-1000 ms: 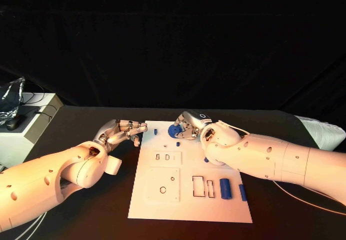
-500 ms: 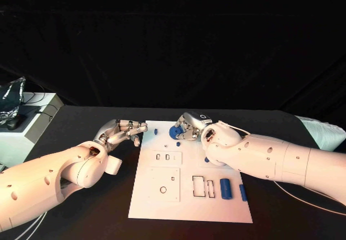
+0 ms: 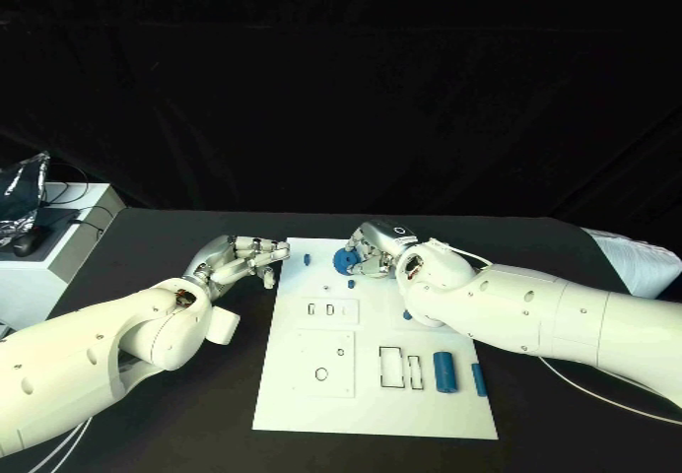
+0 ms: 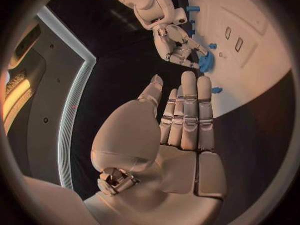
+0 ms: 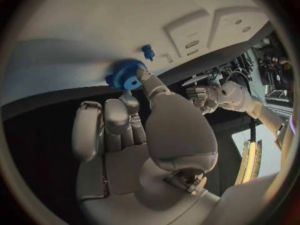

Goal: Assemble the parts on the task board

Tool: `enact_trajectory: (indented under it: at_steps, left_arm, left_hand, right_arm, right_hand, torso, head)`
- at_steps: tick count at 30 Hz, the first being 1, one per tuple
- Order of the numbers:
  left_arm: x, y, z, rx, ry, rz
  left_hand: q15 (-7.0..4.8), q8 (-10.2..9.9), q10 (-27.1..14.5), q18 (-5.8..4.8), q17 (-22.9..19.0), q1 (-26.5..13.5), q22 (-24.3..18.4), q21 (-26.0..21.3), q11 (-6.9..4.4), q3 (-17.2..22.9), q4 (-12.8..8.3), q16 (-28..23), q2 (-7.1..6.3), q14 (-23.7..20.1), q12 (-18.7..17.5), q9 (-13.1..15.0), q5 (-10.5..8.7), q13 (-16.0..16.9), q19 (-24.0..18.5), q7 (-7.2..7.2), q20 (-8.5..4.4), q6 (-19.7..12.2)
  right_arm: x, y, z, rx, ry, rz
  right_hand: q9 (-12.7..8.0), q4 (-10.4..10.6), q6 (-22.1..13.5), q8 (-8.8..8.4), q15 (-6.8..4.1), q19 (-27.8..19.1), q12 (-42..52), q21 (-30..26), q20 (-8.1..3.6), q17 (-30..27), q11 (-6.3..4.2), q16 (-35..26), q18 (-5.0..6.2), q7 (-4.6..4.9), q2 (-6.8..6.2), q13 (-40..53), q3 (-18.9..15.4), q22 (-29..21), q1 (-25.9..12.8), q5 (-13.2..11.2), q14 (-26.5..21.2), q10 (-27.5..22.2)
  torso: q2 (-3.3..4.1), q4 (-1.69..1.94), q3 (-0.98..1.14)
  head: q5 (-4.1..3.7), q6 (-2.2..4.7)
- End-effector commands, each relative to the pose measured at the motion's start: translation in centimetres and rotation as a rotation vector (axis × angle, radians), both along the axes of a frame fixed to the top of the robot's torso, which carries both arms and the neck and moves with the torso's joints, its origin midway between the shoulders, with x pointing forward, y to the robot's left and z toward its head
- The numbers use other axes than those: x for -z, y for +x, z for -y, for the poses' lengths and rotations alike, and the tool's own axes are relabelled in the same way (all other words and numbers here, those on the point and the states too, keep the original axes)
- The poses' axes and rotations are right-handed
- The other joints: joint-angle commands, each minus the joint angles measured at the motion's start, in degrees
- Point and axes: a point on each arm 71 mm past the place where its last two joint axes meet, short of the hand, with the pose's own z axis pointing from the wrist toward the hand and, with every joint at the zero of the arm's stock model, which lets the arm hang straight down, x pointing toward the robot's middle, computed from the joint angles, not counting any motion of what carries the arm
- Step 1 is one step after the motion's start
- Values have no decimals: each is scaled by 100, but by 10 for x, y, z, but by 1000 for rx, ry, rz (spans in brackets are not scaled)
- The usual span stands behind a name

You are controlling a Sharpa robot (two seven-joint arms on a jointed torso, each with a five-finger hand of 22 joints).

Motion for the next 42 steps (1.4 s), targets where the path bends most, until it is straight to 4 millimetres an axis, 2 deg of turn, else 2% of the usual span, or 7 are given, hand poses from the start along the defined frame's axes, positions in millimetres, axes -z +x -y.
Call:
enact_trajectory:
  at_steps: [1,14,23,27,31,34,42]
  left_arm:
    - [-1,0,2,18,-14,3]
    - [-1,0,2,16,-13,3]
    - [-1,0,2,15,-13,3]
    - [-1,0,2,14,-12,2]
    - [-1,0,1,13,-11,2]
    - [-1,0,1,12,-11,2]
    - [-1,0,1,9,-10,1]
  left_hand:
    - [31,-14,-33,74,-6,17,7,16,-16,3,-19,27,48,-25,-4,4,-6,3,-4,-3,33,-25]
    - [31,-14,-33,74,-6,17,7,16,-16,3,-19,27,48,-25,-4,4,-6,3,-4,-3,33,-25]
    - [32,-14,-36,74,-7,16,8,15,-15,2,-20,27,48,-25,-4,4,-6,3,-4,-1,34,-28]
    - [34,-14,-44,75,-9,14,11,14,-12,0,-23,27,47,-26,-5,4,-6,3,-2,2,35,-36]
    - [34,-14,-44,75,-9,14,11,14,-12,0,-23,27,47,-26,-5,4,-6,3,-2,2,35,-36]
    - [34,-14,-48,76,-10,15,12,14,-10,1,-25,28,48,-26,-5,4,-6,3,-1,6,35,-36]
    - [36,-15,-51,77,-11,7,12,13,-8,-1,-20,29,51,-26,-4,4,-6,3,-1,11,36,-37]
  right_arm:
    - [1,0,-1,-11,-17,3]
    - [3,1,-4,-18,-15,-22]
    - [4,1,-3,-18,-7,-36]
    - [4,1,-2,-21,-7,-51]
    - [6,1,-1,-25,-12,-79]
    - [8,1,1,-25,-17,-95]
    - [9,2,7,-12,-24,-109]
  right_hand:
    - [4,20,-16,-12,-36,485,-30,33,-24,-1,-35,-37,-64,38,-24,-7,-9,1117,32,24,12,0]
    - [0,141,-395,-20,15,482,-243,16,21,2,33,-70,-55,134,-119,-191,-152,1116,45,-44,4,-137]
    - [1,501,-499,-25,33,483,-245,21,46,17,57,-75,-49,156,-286,-268,-207,1118,30,-72,4,-173]
    - [4,688,-455,-19,30,485,-220,25,44,33,51,-64,-49,139,-309,-268,-211,1119,-178,121,8,-167]
    - [3,947,-366,-20,14,486,-193,45,30,54,30,-46,-55,101,-201,-250,-199,1123,-616,511,12,-159]
    - [5,1140,-333,-16,11,487,-178,58,27,65,24,-38,-58,86,-126,-237,-179,1126,-863,657,12,-150]
    - [5,1271,-299,-17,6,489,-159,99,20,97,16,-10,-67,74,-20,-211,-132,1135,-1016,796,17,-139]
  torso:
    - [1,-6,-2]
    - [-2,-4,-3]
    - [-1,-1,-3]
    - [-1,0,0]
    - [0,-4,0]
    - [2,-6,3]
    - [-3,-5,2]
  head:
    - [4,0]
    - [18,-17]
    - [24,-22]
    - [24,-24]
    - [31,-28]
    - [37,-33]
    - [27,-54]
